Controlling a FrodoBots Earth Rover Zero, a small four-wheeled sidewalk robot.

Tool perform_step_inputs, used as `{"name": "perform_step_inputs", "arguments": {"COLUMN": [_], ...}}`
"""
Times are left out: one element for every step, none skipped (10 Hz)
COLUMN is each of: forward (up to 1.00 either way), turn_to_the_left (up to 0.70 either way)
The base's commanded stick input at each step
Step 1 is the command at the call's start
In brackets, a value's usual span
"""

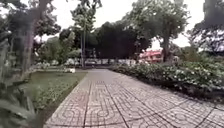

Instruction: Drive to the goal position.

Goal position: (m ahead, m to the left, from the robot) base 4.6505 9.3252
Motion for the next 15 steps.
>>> {"name": "perform_step_inputs", "arguments": {"forward": [1.0,1.0,1.0,1.0,1.0,1.0,1.0,1.0,1.0,1.0,1.0,1.0,1.0,1.0,1.0], "turn_to_the_left": [0.0,0.0,0.0,0.0,0.0,0.0,0.0,0.0,0.0,0.0,0.0,0.0,0.0,0.0,0.0]}}
